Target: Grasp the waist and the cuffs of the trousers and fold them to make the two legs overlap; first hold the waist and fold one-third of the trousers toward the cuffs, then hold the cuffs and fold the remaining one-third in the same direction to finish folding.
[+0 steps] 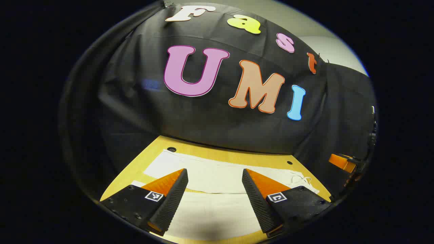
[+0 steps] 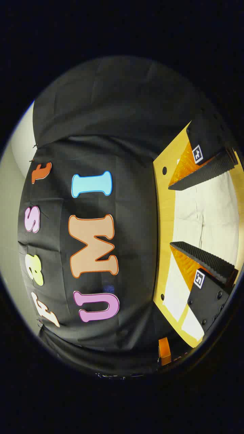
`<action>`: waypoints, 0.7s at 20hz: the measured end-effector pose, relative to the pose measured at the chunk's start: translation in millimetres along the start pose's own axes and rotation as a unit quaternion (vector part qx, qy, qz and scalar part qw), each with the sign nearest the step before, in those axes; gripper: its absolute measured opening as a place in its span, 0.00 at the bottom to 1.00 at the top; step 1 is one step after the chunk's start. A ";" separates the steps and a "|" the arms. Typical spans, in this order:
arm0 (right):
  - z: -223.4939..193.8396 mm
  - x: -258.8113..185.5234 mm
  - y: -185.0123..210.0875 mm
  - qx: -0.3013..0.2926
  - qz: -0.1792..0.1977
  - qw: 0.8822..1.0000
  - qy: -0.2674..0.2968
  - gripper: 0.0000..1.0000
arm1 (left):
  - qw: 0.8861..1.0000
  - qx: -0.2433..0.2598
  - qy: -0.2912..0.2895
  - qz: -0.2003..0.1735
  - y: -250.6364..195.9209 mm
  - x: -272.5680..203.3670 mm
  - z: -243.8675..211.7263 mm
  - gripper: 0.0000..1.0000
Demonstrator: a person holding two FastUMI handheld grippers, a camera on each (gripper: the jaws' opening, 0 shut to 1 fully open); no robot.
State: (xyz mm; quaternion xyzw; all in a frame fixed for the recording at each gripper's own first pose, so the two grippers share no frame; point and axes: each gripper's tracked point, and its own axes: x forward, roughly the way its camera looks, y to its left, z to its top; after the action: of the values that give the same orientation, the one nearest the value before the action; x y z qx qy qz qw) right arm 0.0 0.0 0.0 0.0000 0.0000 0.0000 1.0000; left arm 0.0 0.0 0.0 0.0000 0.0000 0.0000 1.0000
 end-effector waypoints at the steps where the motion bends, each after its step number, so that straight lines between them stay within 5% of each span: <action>1: -3.0 -0.5 -3.7 -0.003 -0.002 1.000 0.002 0.97 | 1.000 0.004 0.002 0.002 -0.7 -0.8 -3.1 0.95; 14: -10.9 -0.5 -14.9 -0.017 0.012 1.000 0.008 0.97 | 0.999 0.028 0.020 0.002 -15.5 -8.9 -18.7 0.95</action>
State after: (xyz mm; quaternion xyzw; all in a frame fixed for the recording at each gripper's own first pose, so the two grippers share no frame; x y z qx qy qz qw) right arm -0.5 -14.9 -10.9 -0.0169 0.0082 0.0115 0.9998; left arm -8.9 -15.5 -18.7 0.0278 0.0204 0.0016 0.9994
